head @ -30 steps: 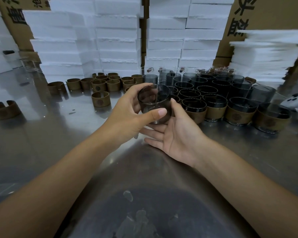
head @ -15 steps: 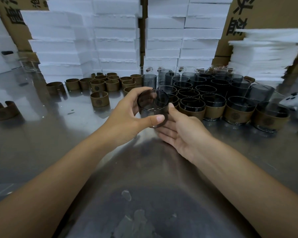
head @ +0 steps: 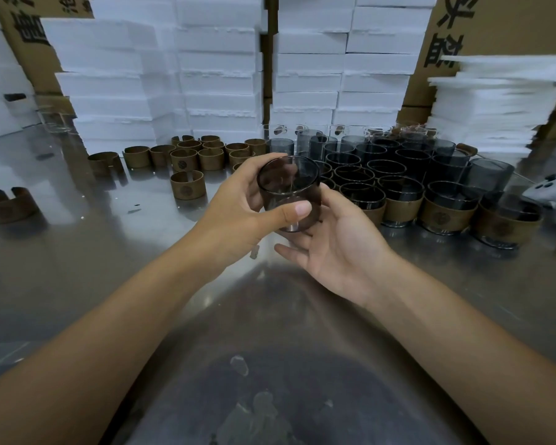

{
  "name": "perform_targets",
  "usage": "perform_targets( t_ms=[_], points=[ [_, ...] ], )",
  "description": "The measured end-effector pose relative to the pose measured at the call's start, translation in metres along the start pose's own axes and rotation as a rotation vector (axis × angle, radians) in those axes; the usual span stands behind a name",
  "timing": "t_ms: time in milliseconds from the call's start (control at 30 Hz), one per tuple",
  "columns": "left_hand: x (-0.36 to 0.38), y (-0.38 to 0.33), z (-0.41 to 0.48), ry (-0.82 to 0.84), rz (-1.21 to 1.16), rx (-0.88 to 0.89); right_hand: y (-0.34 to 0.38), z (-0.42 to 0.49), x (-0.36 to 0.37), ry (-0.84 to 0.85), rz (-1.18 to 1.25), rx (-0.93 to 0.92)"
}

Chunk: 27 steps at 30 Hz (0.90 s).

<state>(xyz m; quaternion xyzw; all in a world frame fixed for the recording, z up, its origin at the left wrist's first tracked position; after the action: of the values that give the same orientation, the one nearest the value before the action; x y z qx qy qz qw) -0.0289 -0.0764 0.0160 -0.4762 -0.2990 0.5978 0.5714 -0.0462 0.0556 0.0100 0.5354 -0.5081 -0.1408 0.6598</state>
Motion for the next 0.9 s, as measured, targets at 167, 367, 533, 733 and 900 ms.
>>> perform_targets(
  t_ms=[167, 367, 533, 733, 900],
  points=[
    [0.001, -0.001, 0.001, -0.01, -0.048, 0.005, 0.0, 0.001, -0.001, 0.024, -0.036, 0.043],
    [0.0, 0.001, 0.002, -0.005, -0.048, 0.026, -0.001, 0.003, -0.005, 0.025, -0.065, 0.051],
    [0.0, 0.001, 0.002, -0.006, -0.03, 0.03, 0.0, 0.005, -0.008, 0.023, -0.093, 0.037],
    [0.0, 0.002, 0.002, -0.022, -0.032, 0.015, 0.001, 0.004, -0.01, -0.026, -0.205, 0.012],
    [0.0, 0.003, 0.004, -0.079, -0.137, -0.061, 0.001, 0.003, -0.003, -0.116, -0.348, -0.096]
  ],
)
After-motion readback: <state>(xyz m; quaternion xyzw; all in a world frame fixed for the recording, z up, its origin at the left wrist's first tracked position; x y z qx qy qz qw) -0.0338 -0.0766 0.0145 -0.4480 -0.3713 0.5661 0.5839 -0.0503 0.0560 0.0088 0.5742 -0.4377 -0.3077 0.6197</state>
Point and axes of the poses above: each hand's wrist, its own z-axis towards the middle knuckle, its own x-axis out of the palm, y = z × x, the point moved 1 cm from there along z, towards the middle knuckle, and after that the axes turned 10 degrees about y, right-handed, at the moved point
